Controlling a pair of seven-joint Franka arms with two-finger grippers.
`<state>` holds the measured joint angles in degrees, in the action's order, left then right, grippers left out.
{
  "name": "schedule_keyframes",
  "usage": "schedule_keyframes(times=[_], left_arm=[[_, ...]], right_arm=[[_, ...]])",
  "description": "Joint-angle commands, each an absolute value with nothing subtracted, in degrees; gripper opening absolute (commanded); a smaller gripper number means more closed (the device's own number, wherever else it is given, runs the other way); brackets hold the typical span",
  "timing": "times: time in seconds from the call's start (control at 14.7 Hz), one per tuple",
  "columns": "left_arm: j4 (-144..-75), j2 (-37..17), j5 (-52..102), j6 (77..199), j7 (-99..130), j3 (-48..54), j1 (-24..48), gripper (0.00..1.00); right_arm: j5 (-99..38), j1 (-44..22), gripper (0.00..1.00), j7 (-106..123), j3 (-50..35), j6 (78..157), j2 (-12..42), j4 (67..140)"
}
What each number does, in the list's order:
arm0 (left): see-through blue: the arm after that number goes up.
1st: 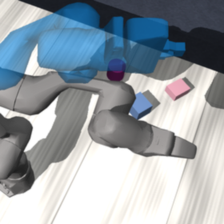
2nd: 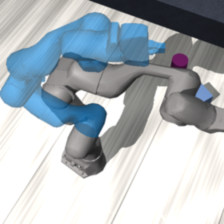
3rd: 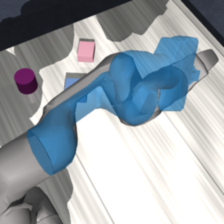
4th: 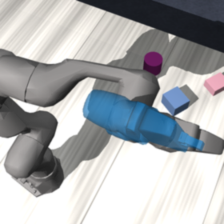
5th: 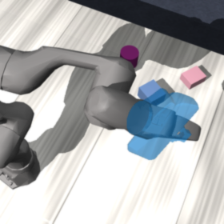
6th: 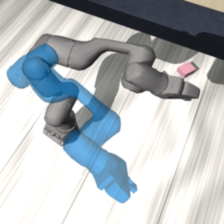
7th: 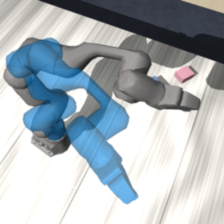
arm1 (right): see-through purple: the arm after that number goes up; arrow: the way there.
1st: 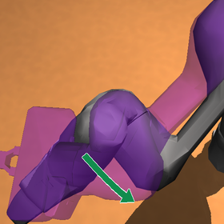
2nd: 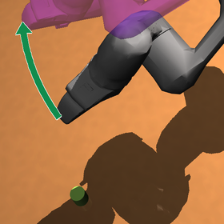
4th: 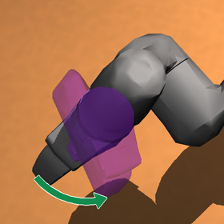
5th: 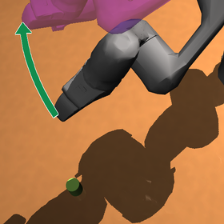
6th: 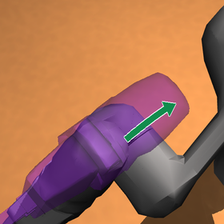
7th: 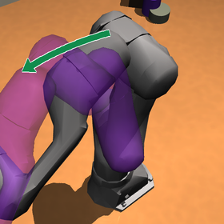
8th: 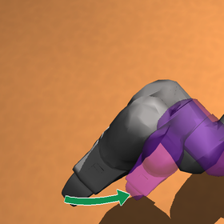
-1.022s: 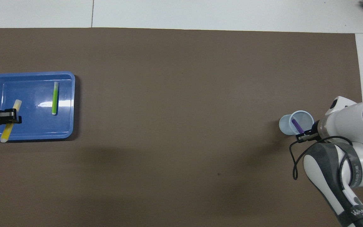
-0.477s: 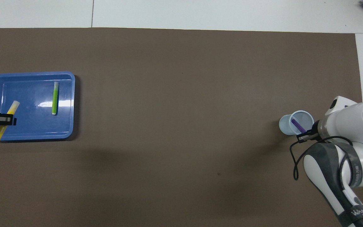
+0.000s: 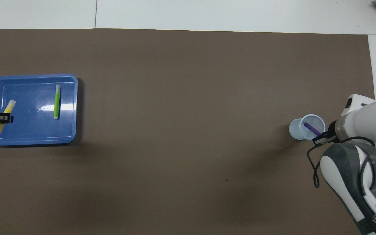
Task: Right arm passes pens to left for tray arrangement
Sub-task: 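Lower the yellow pen into the blue tray with the left gripper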
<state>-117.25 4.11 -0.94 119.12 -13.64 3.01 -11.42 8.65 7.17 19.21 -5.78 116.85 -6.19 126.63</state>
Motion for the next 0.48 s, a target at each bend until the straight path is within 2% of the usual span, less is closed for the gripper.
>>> schedule_keyframes(times=[0.0, 0.41], left_arm=[[-117.0, -0.8, -1.8, 125.4, -13.7, 3.5, -12.0, 0.00], [-116.9, -6.9, -1.1, 133.4, -12.7, 3.6, -12.0, 0.00]], right_arm=[[9.0, 7.7, 0.00, 20.8, -6.6, 109.4, -6.2, 120.2], [1.8, 7.1, 0.00, 20.3, -8.2, 96.4, -6.6, 108.6]])
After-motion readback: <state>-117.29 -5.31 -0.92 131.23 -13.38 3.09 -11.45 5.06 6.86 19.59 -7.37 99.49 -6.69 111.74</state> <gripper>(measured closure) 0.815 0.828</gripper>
